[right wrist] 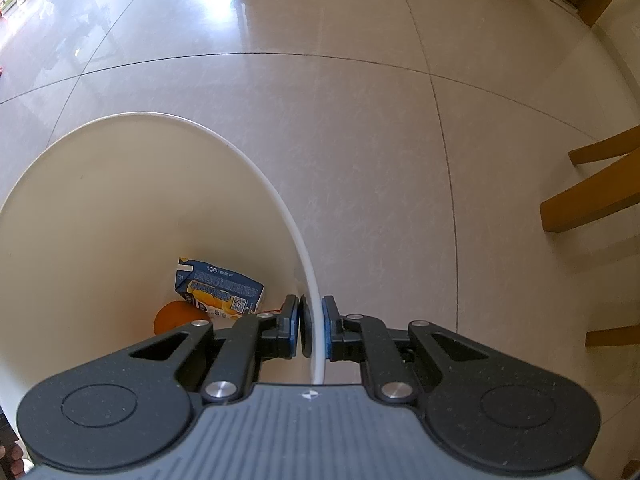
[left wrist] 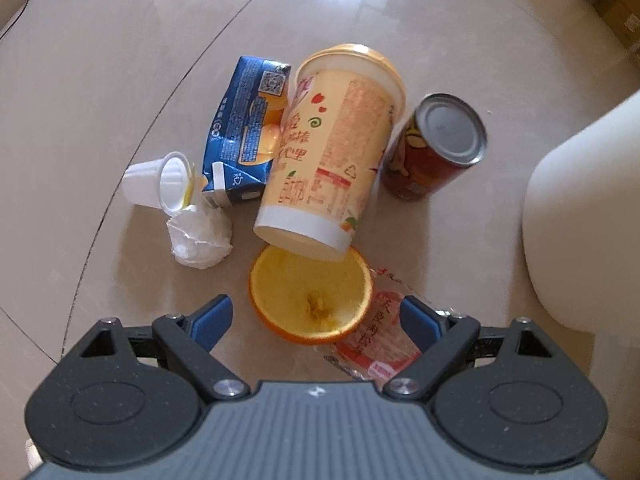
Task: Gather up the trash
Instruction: 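Move the left gripper back to the pile toward the orange half, then close the left gripper on the orange half and lift it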
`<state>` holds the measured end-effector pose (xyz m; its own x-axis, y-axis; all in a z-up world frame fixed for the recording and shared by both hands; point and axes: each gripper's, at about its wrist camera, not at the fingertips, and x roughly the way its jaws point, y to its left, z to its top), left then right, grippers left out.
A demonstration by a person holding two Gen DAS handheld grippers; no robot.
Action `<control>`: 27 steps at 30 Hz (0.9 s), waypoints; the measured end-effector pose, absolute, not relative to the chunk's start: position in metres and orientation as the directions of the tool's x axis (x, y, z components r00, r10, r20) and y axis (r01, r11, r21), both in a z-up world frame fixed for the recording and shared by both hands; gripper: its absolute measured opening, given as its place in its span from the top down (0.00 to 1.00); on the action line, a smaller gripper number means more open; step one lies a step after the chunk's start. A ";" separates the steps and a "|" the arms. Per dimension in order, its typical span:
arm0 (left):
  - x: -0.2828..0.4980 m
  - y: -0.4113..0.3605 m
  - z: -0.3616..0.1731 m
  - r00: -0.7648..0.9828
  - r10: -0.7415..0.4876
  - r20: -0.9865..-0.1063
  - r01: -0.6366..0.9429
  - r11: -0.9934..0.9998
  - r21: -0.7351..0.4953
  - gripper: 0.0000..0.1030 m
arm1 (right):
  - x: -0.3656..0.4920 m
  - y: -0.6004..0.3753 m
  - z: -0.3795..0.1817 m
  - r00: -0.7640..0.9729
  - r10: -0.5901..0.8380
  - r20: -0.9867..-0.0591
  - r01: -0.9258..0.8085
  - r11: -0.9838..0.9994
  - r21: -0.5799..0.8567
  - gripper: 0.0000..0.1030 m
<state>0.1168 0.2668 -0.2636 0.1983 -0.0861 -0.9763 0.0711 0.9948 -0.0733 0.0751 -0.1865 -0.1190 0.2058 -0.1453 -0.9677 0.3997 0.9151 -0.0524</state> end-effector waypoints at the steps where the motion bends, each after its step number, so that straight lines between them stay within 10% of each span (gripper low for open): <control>1: 0.118 0.268 -0.266 0.198 -0.085 -0.976 0.062 0.995 -0.074 0.12 | 0.075 -0.186 -0.119 0.206 -0.147 -0.968 0.399 0.916 -0.054 0.86; 16: 0.131 0.266 -0.298 0.181 -0.033 -0.983 -0.037 0.999 -0.040 0.13 | 0.073 -0.188 -0.118 0.211 -0.146 -0.966 0.400 0.915 -0.051 0.86; 27: 0.126 0.251 -0.296 0.124 -0.024 -0.992 -0.008 1.000 -0.025 0.33 | 0.074 -0.188 -0.118 0.208 -0.145 -0.967 0.403 0.914 -0.050 0.86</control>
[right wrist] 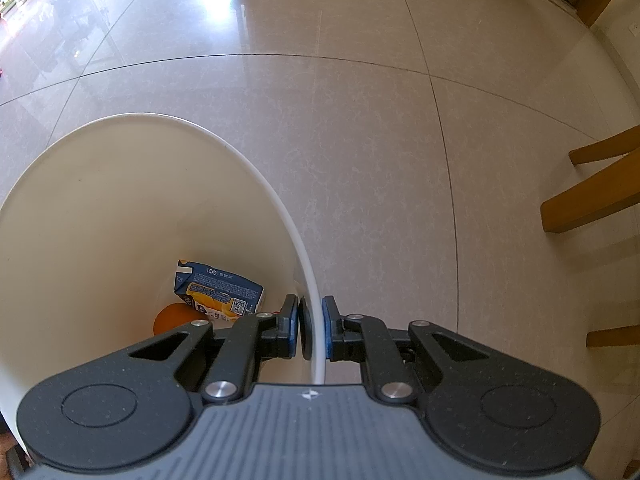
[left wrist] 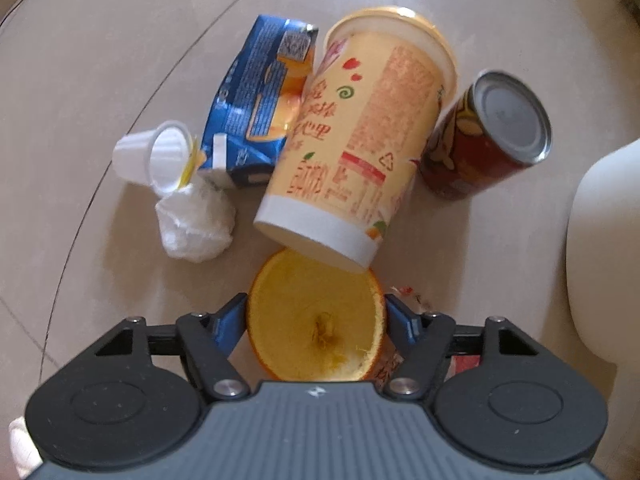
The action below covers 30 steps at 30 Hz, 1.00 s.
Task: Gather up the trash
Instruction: 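Close the left gripper on the orange half and lift it, then carry the orange half over the bin and open the left gripper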
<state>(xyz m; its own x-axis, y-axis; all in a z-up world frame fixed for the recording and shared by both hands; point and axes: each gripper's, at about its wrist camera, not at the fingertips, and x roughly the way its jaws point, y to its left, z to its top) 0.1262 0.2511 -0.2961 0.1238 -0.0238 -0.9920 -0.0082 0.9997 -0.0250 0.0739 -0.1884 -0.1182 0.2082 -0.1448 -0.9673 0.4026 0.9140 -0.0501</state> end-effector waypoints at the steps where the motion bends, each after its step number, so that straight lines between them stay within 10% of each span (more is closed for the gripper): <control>1: 0.126 0.251 -0.296 0.106 -0.021 -0.994 -0.008 1.000 -0.022 0.34 | 0.074 -0.189 -0.118 0.209 -0.144 -0.967 0.403 0.914 -0.049 0.86; 30: 0.139 0.208 -0.154 0.036 -0.088 -0.996 0.361 0.930 -0.069 0.36 | 0.072 -0.196 -0.117 0.215 -0.117 -0.970 0.415 0.910 -0.018 0.86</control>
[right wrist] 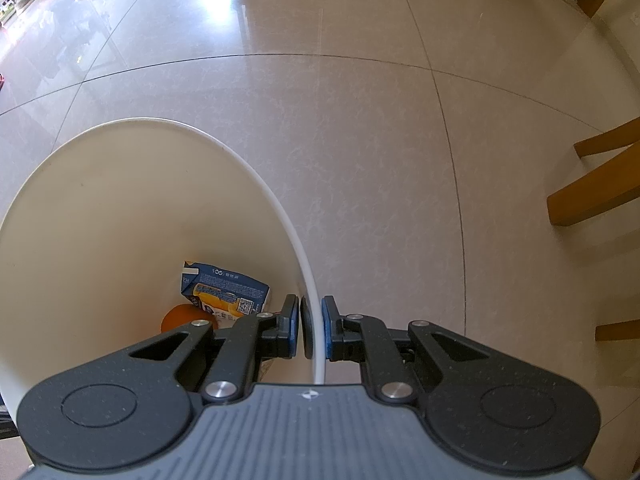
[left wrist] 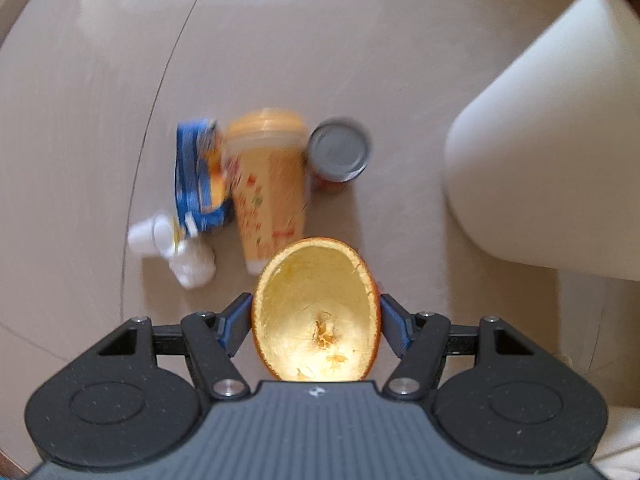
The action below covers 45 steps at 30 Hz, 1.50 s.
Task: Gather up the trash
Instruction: 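Carry the orange half over the bin and open the left gripper, then move the left gripper back toward the red-and-white food packet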
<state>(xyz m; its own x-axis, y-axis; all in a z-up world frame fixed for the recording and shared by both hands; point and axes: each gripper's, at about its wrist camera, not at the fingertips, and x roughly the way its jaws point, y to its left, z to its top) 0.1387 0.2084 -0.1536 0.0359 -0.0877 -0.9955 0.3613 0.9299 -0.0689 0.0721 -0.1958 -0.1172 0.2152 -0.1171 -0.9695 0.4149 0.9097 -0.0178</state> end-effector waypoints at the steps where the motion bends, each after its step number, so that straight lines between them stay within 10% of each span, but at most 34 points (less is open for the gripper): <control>1: 0.140 0.204 -0.145 0.045 -0.089 -0.995 0.380 0.923 -0.065 0.36 | 0.072 -0.196 -0.117 0.215 -0.117 -0.970 0.415 0.910 -0.018 0.86; 19: 0.143 0.081 0.005 0.184 -0.286 -0.940 0.697 0.712 -0.080 0.35 | 0.071 -0.198 -0.115 0.218 -0.110 -0.970 0.416 0.909 -0.010 0.86; 45: 0.145 0.081 -0.004 0.252 -0.377 -0.891 0.707 0.700 -0.096 0.12 | 0.071 -0.199 -0.114 0.221 -0.106 -0.969 0.414 0.910 -0.005 0.86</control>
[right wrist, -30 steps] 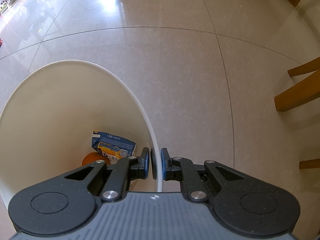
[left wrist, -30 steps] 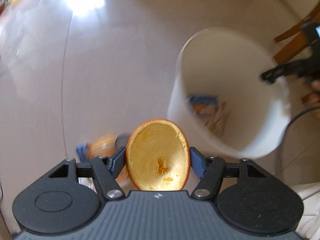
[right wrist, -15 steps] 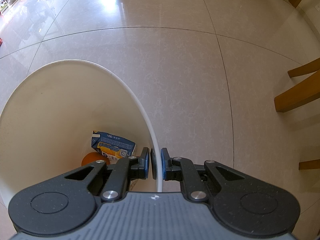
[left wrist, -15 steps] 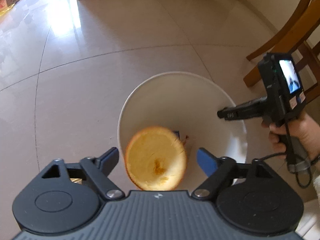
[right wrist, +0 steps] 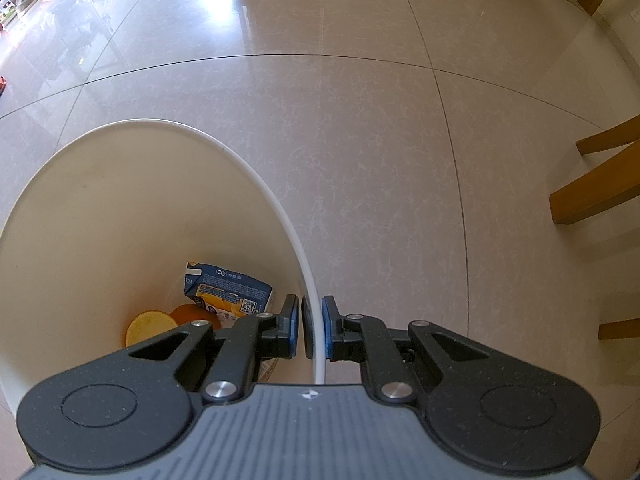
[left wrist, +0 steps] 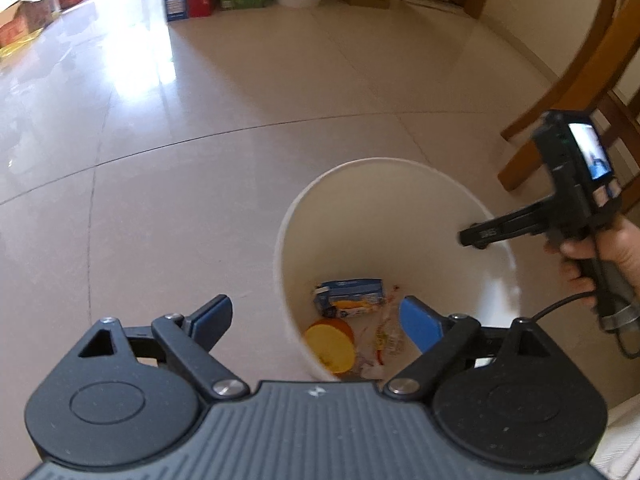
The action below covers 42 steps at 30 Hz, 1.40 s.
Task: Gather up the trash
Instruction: 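Move the left gripper back toward the red-and-white food packet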
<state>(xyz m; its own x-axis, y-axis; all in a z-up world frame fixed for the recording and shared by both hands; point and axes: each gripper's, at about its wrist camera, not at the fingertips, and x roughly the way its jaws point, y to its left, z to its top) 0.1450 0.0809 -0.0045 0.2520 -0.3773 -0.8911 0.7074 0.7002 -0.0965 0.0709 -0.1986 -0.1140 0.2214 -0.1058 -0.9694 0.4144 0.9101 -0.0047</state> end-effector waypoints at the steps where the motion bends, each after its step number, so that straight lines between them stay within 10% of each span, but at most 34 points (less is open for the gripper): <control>1: 0.146 0.089 -0.008 0.258 -0.375 -0.890 0.695 0.712 -0.099 0.12 | 0.071 -0.198 -0.114 0.221 -0.107 -0.969 0.414 0.910 -0.006 0.86; 42: 0.092 0.167 -0.296 0.139 -0.241 -0.961 0.701 0.709 -0.076 0.12 | 0.072 -0.189 -0.116 0.219 -0.143 -0.965 0.405 0.913 -0.043 0.86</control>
